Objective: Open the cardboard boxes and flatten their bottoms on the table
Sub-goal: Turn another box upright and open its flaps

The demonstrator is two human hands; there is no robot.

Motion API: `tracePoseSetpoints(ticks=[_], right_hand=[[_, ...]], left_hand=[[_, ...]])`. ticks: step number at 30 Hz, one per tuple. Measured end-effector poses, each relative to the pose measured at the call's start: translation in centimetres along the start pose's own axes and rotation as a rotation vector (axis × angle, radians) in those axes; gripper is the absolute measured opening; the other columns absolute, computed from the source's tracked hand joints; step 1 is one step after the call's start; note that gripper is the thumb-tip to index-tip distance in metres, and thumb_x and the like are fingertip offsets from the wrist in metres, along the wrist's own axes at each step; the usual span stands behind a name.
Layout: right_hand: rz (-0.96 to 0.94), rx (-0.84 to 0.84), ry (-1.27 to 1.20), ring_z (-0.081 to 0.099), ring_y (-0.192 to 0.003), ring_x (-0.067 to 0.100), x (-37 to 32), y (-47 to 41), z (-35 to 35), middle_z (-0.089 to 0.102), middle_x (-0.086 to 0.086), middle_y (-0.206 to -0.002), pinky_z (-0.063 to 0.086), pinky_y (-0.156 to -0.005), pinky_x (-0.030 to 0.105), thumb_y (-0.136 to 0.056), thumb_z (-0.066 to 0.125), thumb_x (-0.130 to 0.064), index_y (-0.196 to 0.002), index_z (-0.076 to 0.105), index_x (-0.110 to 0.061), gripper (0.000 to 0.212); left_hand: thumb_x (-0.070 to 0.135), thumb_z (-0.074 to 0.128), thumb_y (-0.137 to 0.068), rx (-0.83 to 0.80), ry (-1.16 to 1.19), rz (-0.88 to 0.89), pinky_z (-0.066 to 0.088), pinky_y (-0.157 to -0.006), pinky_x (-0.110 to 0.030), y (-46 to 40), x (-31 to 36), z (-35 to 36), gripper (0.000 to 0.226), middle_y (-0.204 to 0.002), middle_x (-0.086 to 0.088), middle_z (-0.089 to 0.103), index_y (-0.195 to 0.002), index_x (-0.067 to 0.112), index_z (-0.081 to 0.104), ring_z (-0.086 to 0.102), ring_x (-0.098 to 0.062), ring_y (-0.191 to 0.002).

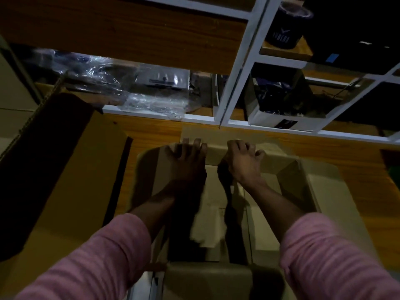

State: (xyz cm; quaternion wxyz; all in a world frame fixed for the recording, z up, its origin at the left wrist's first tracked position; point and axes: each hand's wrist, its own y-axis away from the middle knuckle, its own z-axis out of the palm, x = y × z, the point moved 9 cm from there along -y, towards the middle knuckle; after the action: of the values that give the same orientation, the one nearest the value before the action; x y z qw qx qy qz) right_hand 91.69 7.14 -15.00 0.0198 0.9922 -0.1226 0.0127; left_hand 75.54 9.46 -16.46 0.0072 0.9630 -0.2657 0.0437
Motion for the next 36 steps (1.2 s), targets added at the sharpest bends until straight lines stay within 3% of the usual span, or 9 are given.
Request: tracePoseSetpoints(ticks=[6, 10, 13, 17, 23, 26, 29, 33, 36], right_hand=[[0.019, -0.009, 0.122, 0.048, -0.116, 0.034, -0.2, -0.8, -0.5, 0.057, 0.007, -0.125, 0.040, -0.092, 0.052, -0.086, 0.069, -0.021, -0.123, 0.055, -0.022, 0.040], [0.001, -0.009, -0.021, 0.040, -0.130, 0.033, 0.0, 2.2, -1.7, 0.049, 0.006, -0.144, 0.036, -0.099, 0.051, -0.087, 0.068, -0.020, -0.138, 0.050, -0.021, 0.054], [-0.011, -0.008, -0.149, 0.043, -0.128, 0.030, 0.6, 6.1, -1.7, 0.049, 0.006, -0.142, 0.038, -0.099, 0.048, -0.096, 0.058, -0.030, -0.139, 0.049, -0.022, 0.045], [-0.026, -0.075, -0.269, 0.050, -0.122, 0.027, 2.6, 13.4, 0.4, 0.055, 0.003, -0.133, 0.042, -0.100, 0.047, -0.100, 0.049, -0.038, -0.130, 0.056, -0.027, 0.033], [0.070, -0.039, -0.327, 0.048, -0.127, 0.021, 7.6, 25.4, 1.1, 0.056, -0.002, -0.138, 0.035, -0.106, 0.047, -0.097, 0.027, -0.054, -0.132, 0.059, -0.030, 0.053], [0.176, 0.075, -0.294, 0.038, -0.136, 0.024, 10.2, 30.4, 0.8, 0.051, 0.001, -0.146, 0.028, -0.109, 0.052, -0.096, 0.025, -0.060, -0.131, 0.061, -0.030, 0.059], [0.269, 0.140, -0.233, 0.028, -0.138, 0.032, 12.1, 34.4, 0.6, 0.040, 0.005, -0.155, 0.026, -0.108, 0.055, -0.096, 0.032, -0.066, -0.134, 0.055, -0.031, 0.057], [0.325, -0.011, -0.221, 0.021, -0.140, 0.042, 14.2, 37.2, 2.8, 0.012, -0.004, -0.165, 0.029, -0.104, 0.065, -0.085, 0.037, -0.083, -0.149, 0.027, -0.042, 0.076], [0.231, -0.113, -0.424, 0.022, -0.143, 0.048, 14.5, 36.5, 4.3, -0.005, -0.011, -0.165, 0.037, -0.102, 0.068, -0.076, 0.062, -0.078, -0.153, 0.020, -0.042, 0.095]], left_hand=[[0.041, 0.057, -0.094, -0.008, 0.011, -0.016, 0.014, -0.109, -0.078, 0.2, 0.1, -0.6, 0.080, -0.167, -0.009, 0.012, -0.159, 0.021, 0.015, 0.008, -0.039, -0.153], [0.033, 0.066, -0.082, -0.003, 0.059, -0.036, 0.026, -0.097, -0.083, 1.4, -0.1, -0.9, 0.073, -0.155, -0.014, 0.041, -0.142, 0.016, 0.028, 0.037, -0.041, -0.142], [0.035, 0.057, -0.076, -0.041, 0.032, -0.001, 0.033, -0.088, -0.086, 3.8, 0.7, -0.2, 0.063, -0.145, -0.017, 0.054, -0.133, 0.014, 0.042, 0.051, -0.043, -0.133], [0.038, 0.045, -0.100, -0.120, 0.039, 0.010, 0.006, -0.110, -0.079, 8.8, 3.3, -0.5, 0.047, -0.166, -0.007, 0.022, -0.145, 0.024, 0.044, 0.010, -0.034, -0.155], [0.054, 0.039, -0.100, -0.025, 0.109, -0.079, 0.009, -0.114, -0.069, 18.9, 5.8, -1.5, 0.044, -0.162, -0.005, 0.031, -0.131, 0.026, 0.055, 0.009, -0.033, -0.153], [0.063, 0.031, -0.099, 0.027, 0.113, -0.172, 0.007, -0.115, -0.068, 23.9, 5.5, -0.6, 0.055, -0.165, -0.009, 0.024, -0.132, 0.025, 0.055, 0.001, -0.036, -0.154], [0.075, 0.030, -0.092, 0.133, 0.106, -0.247, 0.023, -0.108, -0.067, 28.5, 5.2, -1.1, 0.071, -0.165, -0.012, 0.025, -0.135, 0.024, 0.055, 0.016, -0.041, -0.149], [0.091, 0.037, -0.078, -0.007, 0.185, -0.300, 0.033, -0.105, -0.066, 31.4, 4.9, 0.5, 0.099, -0.170, -0.004, 0.002, -0.157, 0.035, 0.018, 0.022, -0.045, -0.145], [0.088, 0.055, -0.069, -0.085, 0.285, -0.202, 0.035, -0.107, -0.069, 30.6, 5.2, 1.6, 0.114, -0.169, 0.000, -0.012, -0.160, 0.037, 0.008, 0.019, -0.051, -0.146]])
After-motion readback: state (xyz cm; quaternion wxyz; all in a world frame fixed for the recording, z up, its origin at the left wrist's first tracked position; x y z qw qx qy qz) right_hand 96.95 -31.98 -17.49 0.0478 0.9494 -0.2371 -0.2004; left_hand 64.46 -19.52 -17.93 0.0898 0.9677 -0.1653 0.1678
